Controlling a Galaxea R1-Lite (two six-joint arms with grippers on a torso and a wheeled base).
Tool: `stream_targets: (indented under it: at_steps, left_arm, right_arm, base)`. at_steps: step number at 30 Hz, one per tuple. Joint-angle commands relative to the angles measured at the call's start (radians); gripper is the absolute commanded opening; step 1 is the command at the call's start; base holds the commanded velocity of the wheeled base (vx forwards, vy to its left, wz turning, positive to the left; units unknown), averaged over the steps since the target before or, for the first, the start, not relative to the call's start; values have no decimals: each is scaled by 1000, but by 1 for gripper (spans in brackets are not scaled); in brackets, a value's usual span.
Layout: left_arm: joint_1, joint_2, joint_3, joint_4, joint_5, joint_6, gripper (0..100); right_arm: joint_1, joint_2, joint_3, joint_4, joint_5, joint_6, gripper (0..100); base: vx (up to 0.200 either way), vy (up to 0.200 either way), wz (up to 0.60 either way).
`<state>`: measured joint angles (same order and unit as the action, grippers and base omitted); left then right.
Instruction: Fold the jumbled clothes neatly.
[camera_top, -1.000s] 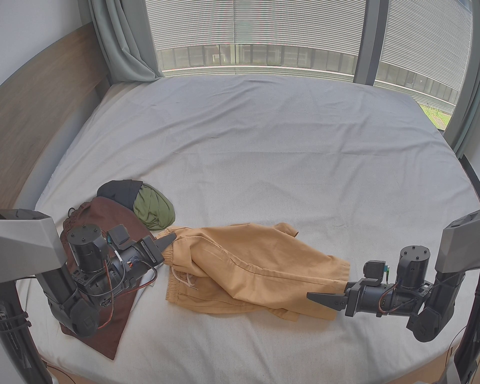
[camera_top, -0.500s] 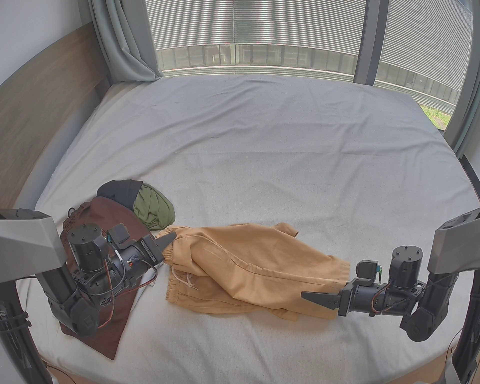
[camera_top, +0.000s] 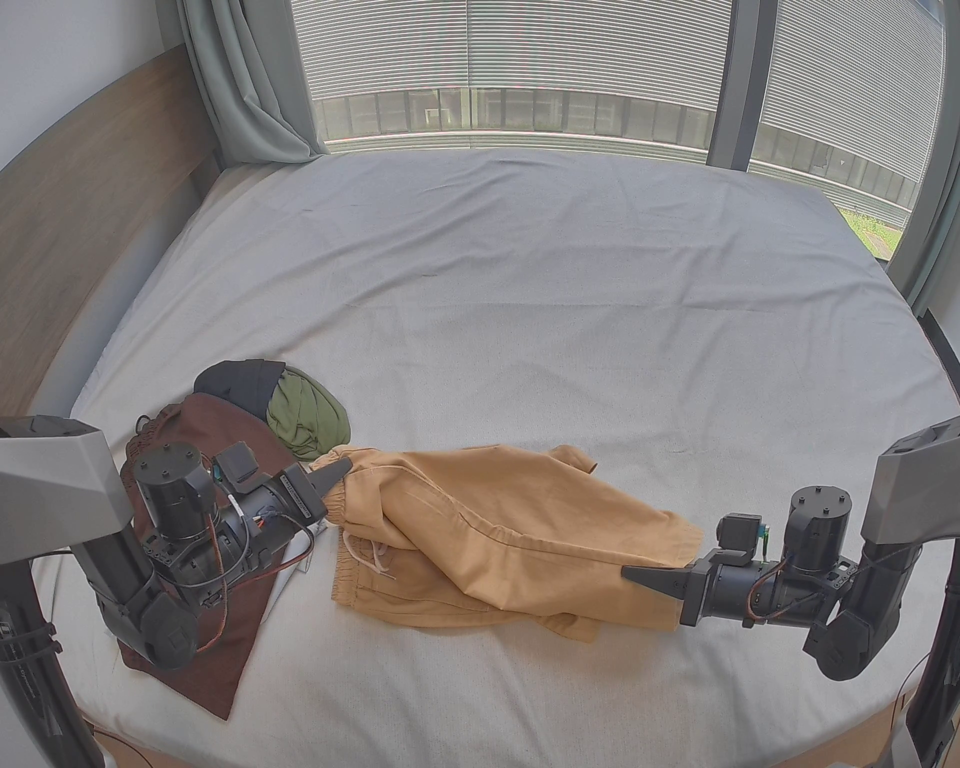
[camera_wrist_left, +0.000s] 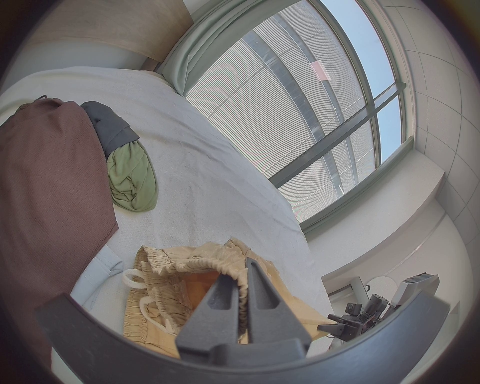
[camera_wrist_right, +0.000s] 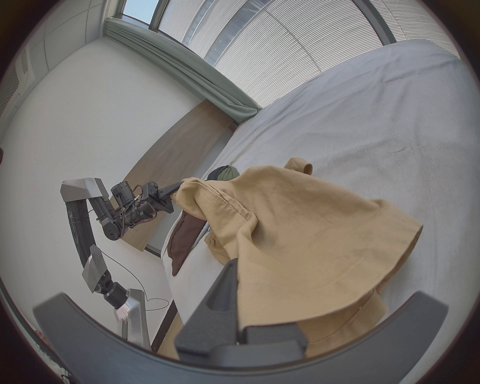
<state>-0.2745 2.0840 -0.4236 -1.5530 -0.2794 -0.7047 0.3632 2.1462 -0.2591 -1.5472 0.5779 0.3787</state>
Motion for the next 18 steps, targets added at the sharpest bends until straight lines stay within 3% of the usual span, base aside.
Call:
stream_targets:
  at_steps: [1,6,18]
  left_arm:
    - [12,-7,6,-1,-14,2,0]
    - [26,-16,13,-1,-44,11,0]
    - [90,-48,65,-1,-195,169,0]
  right_arm:
    - [0,-51,1,1,-1,0,0]
    - [2,-92,0,3,-3,0,0]
    - [10,-177,-15,4,-3,6,0]
  base:
    - [0,0,0]
    - [0,0,0]
    - [0,0,0]
